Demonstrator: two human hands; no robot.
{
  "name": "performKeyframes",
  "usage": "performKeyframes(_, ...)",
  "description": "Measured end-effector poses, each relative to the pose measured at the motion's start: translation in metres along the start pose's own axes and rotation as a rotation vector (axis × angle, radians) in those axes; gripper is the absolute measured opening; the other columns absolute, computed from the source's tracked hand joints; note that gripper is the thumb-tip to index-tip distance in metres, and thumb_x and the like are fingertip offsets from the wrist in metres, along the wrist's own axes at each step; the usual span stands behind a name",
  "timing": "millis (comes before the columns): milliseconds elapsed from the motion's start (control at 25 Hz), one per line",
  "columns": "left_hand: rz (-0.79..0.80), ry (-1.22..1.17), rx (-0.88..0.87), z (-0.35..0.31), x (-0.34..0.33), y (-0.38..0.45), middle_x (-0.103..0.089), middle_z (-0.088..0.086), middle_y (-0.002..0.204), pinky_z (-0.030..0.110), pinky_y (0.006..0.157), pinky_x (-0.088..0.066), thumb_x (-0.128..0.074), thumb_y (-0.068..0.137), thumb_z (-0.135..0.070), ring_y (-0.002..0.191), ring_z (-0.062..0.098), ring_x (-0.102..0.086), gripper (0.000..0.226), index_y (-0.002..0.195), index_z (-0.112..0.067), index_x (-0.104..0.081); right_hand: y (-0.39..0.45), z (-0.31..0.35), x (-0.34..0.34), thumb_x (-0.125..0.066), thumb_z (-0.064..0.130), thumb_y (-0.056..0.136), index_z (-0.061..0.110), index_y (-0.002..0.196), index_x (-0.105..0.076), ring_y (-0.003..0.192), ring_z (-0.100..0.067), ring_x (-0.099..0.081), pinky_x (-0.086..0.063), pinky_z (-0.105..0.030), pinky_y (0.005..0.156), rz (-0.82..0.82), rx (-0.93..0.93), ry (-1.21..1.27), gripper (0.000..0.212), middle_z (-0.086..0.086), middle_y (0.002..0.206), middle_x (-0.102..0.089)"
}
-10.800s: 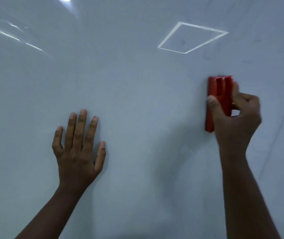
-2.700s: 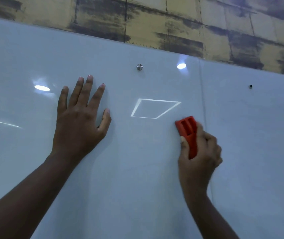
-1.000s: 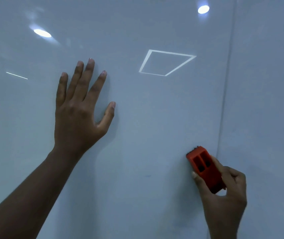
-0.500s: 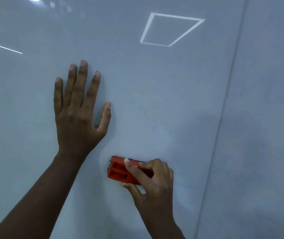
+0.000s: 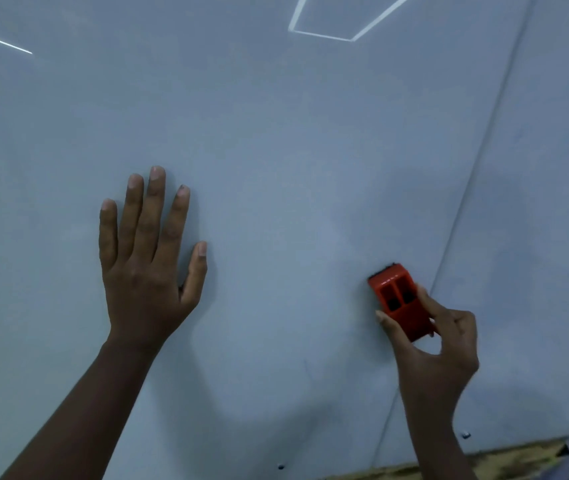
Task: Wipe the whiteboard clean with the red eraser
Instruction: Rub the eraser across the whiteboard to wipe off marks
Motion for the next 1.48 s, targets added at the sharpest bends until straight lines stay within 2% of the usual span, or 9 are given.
performKeyframes(240,0.033,0.028,0.028,-0.001,-0.006,-0.047,-0.022,0.018,0.172,0.057,0.131,-0.013,-0.051,0.108,-0.028,0.163,0.033,-0.014,0.063,0.164,-0.006,-0.033,-0.020,-0.002,-0.004,-0.096,0.014,0.069,0.017,0.127,-0.071,0.094,-0.016,-0.058,-0.050,-0.014,0.086,0.023,-0.088,0.093,0.063,-0.008,0.104,-0.054)
performKeyframes(400,0.023,0.033,0.043,-0.002,-0.008,-0.062,-0.022,0.017,0.172,0.056,0.131,-0.011,-0.051,0.108,-0.028,0.164,0.032,-0.013,0.063,0.164,-0.006,-0.034,-0.055,0.040,-0.046,-0.098,0.017,0.066,0.023,0.123,-0.076,0.093,-0.023,-0.057,-0.049,-0.037,0.085,0.183,0.093,0.066,0.061,0.005,0.102,-0.051)
performKeyframes(600,0.044,0.043,0.044,-0.004,-0.009,-0.080,-0.014,0.013,0.175,0.055,0.132,-0.008,-0.047,0.109,-0.030,0.164,0.032,-0.008,0.064,0.166,-0.007,-0.029,-0.135,0.065,-0.091,-0.093,0.037,0.072,0.044,0.127,-0.064,0.106,-0.015,-0.052,-0.044,-0.044,0.089,0.478,0.331,-0.023,0.062,0.009,0.110,-0.056)
performKeyframes(720,0.064,0.059,0.028,-0.004,-0.011,-0.091,-0.007,0.010,0.178,0.055,0.132,-0.006,-0.045,0.109,-0.032,0.165,0.031,-0.006,0.067,0.168,-0.009,-0.024,-0.125,0.062,-0.086,-0.090,0.041,0.073,0.043,0.127,-0.066,0.106,-0.017,-0.056,-0.043,-0.041,0.089,0.499,0.377,-0.049,0.059,0.008,0.111,-0.058)
performKeyframes(840,0.069,0.061,0.030,-0.004,-0.013,-0.103,-0.006,0.009,0.178,0.055,0.132,-0.005,-0.044,0.109,-0.033,0.165,0.031,-0.005,0.068,0.168,-0.010,-0.021,-0.095,0.026,-0.057,-0.095,0.033,0.071,0.029,0.122,-0.074,0.100,-0.022,-0.061,-0.048,-0.040,0.086,0.315,0.165,0.022,0.055,0.001,0.107,-0.062)
performKeyframes(1000,0.081,0.057,0.036,-0.007,-0.013,-0.115,-0.003,0.008,0.178,0.055,0.132,-0.003,-0.043,0.109,-0.034,0.165,0.030,-0.003,0.067,0.168,-0.010,-0.022,-0.082,-0.053,-0.018,-0.094,0.017,0.072,0.026,0.114,-0.070,0.112,-0.019,-0.067,-0.061,-0.040,0.091,0.031,-0.555,0.372,0.050,-0.005,0.116,-0.068)
performKeyframes(1200,0.093,0.038,0.047,-0.009,-0.013,-0.126,-0.002,0.008,0.178,0.056,0.132,-0.003,-0.044,0.109,-0.034,0.165,0.030,-0.003,0.068,0.168,-0.011,-0.021,-0.100,-0.084,-0.004,-0.089,0.020,0.078,0.025,0.120,-0.067,0.109,-0.018,-0.072,-0.061,-0.039,0.086,-0.037,-0.991,0.498,0.047,-0.006,0.116,-0.074)
performKeyframes(1320,0.112,0.039,0.036,-0.009,-0.015,-0.135,-0.001,0.008,0.178,0.056,0.132,-0.002,-0.044,0.108,-0.035,0.165,0.030,-0.003,0.070,0.169,-0.012,-0.019,-0.089,-0.073,-0.005,-0.090,0.022,0.078,0.021,0.118,-0.067,0.102,-0.015,-0.073,-0.062,-0.037,0.085,-0.015,-0.982,0.532,0.046,-0.005,0.109,-0.075)
performKeyframes(1480,0.104,0.042,0.036,-0.011,-0.017,-0.143,-0.002,0.009,0.178,0.056,0.132,-0.002,-0.044,0.108,-0.036,0.165,0.030,-0.003,0.070,0.169,-0.013,-0.019,-0.101,-0.017,-0.033,-0.095,0.023,0.071,0.020,0.115,-0.069,0.098,-0.009,-0.068,-0.059,-0.022,0.078,0.089,-0.495,0.237,0.052,0.000,0.109,-0.069)
Point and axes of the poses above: each hand's wrist, its own y-axis towards the middle knuckle, its own x-axis out of the back of the hand, z = x × y, the point moved 6 cm from there along y, towards the middle knuckle
